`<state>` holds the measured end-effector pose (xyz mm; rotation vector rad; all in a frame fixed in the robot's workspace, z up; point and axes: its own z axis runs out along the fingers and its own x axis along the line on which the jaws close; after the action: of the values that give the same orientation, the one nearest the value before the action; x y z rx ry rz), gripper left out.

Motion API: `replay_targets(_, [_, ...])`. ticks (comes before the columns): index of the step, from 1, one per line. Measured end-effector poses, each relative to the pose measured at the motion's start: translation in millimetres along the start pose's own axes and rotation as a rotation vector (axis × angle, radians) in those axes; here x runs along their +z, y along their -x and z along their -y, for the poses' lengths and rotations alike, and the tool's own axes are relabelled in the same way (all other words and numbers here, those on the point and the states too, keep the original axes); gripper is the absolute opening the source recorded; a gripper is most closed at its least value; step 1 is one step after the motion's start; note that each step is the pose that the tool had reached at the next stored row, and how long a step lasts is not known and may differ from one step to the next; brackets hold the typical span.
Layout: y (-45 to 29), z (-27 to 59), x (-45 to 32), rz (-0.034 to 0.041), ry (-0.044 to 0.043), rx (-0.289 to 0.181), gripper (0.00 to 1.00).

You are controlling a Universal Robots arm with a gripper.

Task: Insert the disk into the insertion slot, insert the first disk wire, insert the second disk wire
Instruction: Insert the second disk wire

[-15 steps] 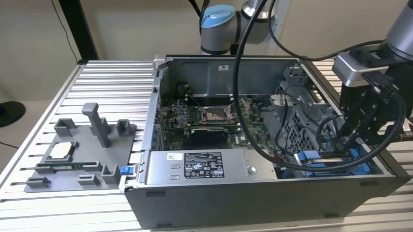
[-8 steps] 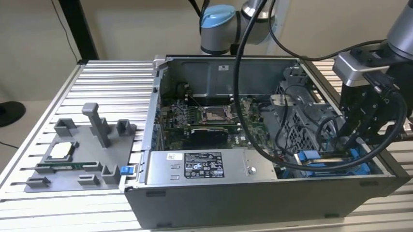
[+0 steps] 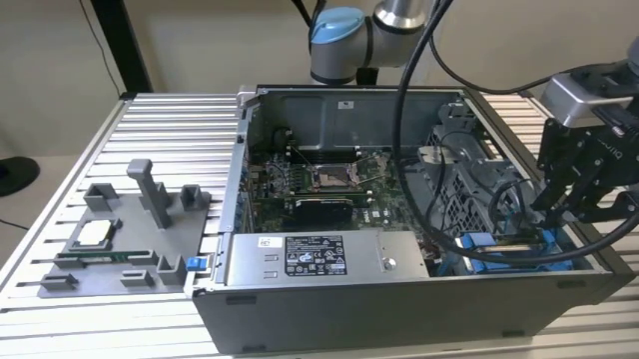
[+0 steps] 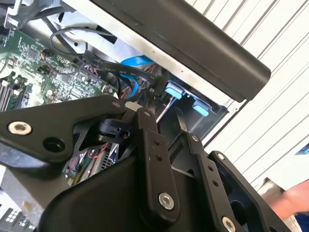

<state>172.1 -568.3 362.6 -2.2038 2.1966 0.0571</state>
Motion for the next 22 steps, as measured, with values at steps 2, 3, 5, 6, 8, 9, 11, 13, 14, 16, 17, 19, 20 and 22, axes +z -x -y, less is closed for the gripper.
replay_targets(2, [0.1, 1.3, -0.9, -0.0001, 0.0219, 0.001, 1.0])
replay_targets(3, [0.3, 1.3, -3.1, -0.0003, 0.0263, 0.001, 1.0])
replay_targets(5, [0.7, 1.3, -9.5, 0.0, 0.0303, 0.001, 1.0])
replay_targets(6, [0.9, 1.4, -13.7, 0.0, 0.031, 0.002, 1.0])
replay_targets(8, [1.1, 4.6, -15.3, 0.0003, 0.0324, 0.001, 1.0])
replay_targets(9, [1.1, 8.3, -15.4, 0.0, 0.0329, 0.001, 1.0])
replay_targets(11, [1.1, 17.2, -15.4, 0.0001, 0.0337, 0.001, 1.0])
replay_targets(13, [1.3, 21.7, -15.0, 0.0, 0.0338, 0.001, 1.0])
replay_targets(14, [1.5, 22.0, -14.1, 0.0002, 0.0338, 0.001, 1.0])
replay_targets(16, [1.5, 22.0, -11.2, 0.0002, 0.0338, 0.001, 1.0])
replay_targets(17, [1.8, 22.0, -9.3, -0.0001, 0.0337, 0.001, 1.0])
replay_targets(19, [4.2, 22.1, -6.5, -0.0001, 0.0337, 0.001, 1.0])
replay_targets(20, [6.3, 22.1, -5.9, -0.0001, 0.0338, 0.001, 1.0])
replay_targets(22, [8.2, 22.2, -4.2, 0.0001, 0.0338, 0.001, 1.0])
